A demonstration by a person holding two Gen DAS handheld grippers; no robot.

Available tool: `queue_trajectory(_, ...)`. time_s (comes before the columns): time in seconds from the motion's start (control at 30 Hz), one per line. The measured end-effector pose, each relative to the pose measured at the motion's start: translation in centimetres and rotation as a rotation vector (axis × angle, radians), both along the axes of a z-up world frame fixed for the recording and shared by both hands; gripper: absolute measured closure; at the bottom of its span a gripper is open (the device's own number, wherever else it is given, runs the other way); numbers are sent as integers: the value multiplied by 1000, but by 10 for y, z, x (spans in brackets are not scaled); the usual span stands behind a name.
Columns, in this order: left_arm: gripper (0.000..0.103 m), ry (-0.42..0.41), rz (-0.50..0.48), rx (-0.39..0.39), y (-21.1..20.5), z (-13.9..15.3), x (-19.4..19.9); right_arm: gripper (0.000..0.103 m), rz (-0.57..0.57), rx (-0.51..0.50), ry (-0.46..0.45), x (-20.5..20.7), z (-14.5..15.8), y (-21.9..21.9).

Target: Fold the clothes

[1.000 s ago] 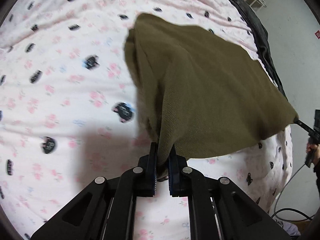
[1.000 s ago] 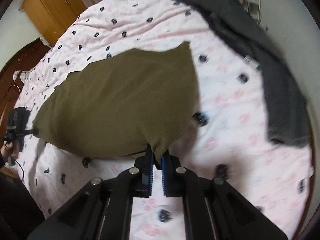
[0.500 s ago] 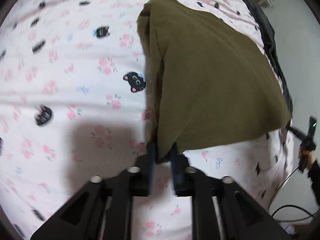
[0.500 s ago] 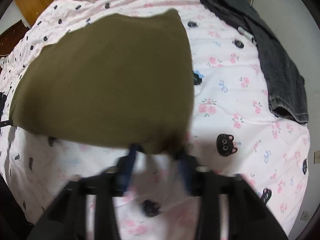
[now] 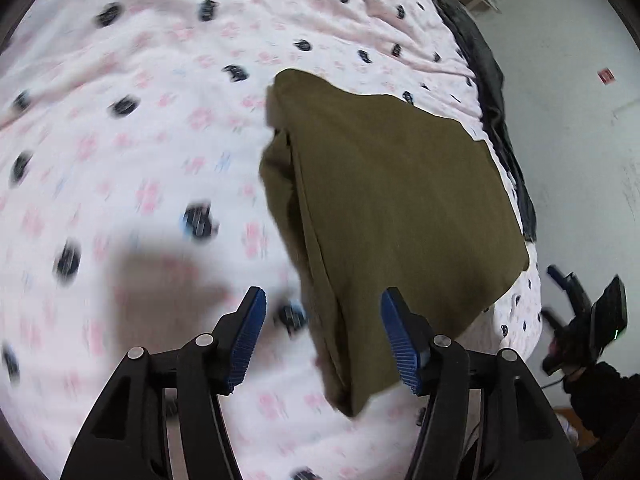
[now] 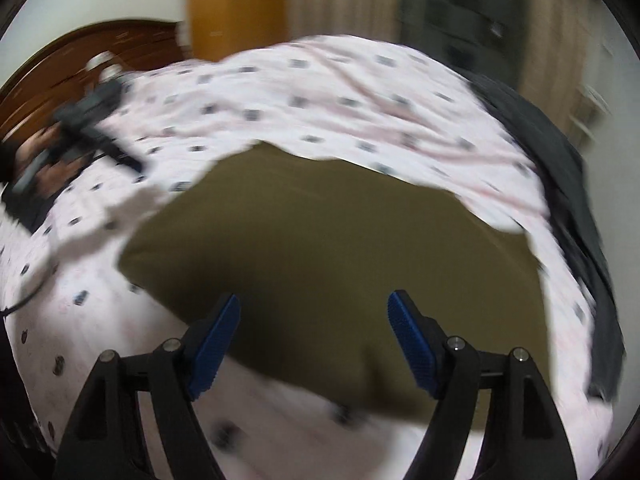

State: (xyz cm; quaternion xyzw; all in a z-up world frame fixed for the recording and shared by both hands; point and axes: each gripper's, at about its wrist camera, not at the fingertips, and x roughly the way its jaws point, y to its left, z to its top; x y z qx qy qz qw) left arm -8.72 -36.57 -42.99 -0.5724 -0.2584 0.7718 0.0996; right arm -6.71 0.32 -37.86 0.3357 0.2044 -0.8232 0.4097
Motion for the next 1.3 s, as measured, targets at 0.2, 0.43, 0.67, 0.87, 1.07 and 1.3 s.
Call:
queue_trajectory(0.2,48,-26,-28,123,-26,-37,-41,25,113,-24,-38,45,-36,-104)
queue_trajectory(0.43,48,11,-69,127,-32,-59,-75,25,147,32,-9,60,-64,-161)
queue_trajectory(0.67,48,32,-42,315,-49,-81,-88,25,182,161,88,83,-101,-198)
queue_trajectory(0.87,48,35,-70,353,-40,-95,-92,25,154,236,144,86,-124,-209)
queue_trajectory(1.07,60,44,-38,343,-31,-94,-94,40,172,240,114,84,-129,-207)
queue_trajectory(1.3,90,33,-45,280,-17,-82,-92,76,168,205,-37,61,-118,-195)
